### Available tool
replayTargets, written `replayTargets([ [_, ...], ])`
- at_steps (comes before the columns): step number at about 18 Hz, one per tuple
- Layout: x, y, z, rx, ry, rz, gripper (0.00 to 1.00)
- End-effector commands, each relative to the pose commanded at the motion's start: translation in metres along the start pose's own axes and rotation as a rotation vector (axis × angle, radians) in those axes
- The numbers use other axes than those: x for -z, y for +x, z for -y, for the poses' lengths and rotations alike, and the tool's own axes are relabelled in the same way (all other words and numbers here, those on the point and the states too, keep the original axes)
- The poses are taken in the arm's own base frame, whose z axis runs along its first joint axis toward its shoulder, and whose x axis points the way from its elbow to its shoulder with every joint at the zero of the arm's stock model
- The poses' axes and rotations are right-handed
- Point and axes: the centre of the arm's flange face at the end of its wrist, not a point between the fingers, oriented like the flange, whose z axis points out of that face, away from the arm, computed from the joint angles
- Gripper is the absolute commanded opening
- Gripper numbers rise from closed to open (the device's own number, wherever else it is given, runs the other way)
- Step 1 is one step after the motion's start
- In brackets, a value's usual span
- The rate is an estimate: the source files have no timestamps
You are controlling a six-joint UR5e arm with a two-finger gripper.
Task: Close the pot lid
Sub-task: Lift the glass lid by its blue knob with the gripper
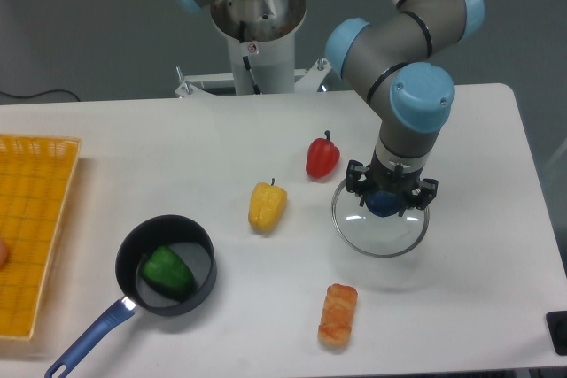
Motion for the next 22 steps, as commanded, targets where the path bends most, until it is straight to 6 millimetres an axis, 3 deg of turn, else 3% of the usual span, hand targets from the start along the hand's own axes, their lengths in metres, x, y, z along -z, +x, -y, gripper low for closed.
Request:
replayTargets([
  [4, 0.003, 0.005, 0.001, -0.006, -0.004, -0.005, 0.49],
  [10, -0.001, 0.028, 0.013, -0.034, -0.012, -0.011, 0.49],
  [22, -0.001, 0.112, 0.059, -0.045, -0.008, -0.021, 0.49],
])
